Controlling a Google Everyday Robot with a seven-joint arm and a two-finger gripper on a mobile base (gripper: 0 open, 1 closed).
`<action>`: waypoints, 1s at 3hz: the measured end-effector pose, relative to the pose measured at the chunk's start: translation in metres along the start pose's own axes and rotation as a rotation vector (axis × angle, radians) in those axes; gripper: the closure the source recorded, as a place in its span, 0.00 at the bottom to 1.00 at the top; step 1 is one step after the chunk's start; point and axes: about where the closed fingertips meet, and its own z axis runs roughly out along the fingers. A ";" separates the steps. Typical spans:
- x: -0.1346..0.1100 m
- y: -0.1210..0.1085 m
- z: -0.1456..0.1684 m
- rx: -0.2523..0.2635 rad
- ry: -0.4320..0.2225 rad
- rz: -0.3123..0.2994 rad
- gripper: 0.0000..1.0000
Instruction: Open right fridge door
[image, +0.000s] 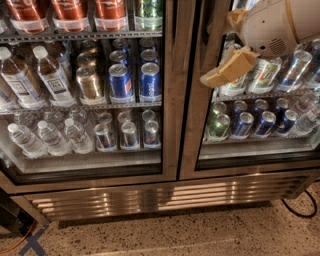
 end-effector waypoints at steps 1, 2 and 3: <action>0.000 0.000 0.000 0.000 0.000 0.000 0.55; 0.000 0.000 0.000 0.000 0.000 0.000 0.77; 0.000 0.000 0.000 0.000 0.000 0.000 1.00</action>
Offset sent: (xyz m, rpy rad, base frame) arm 0.0000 0.0000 0.0000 0.0000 0.0000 0.0000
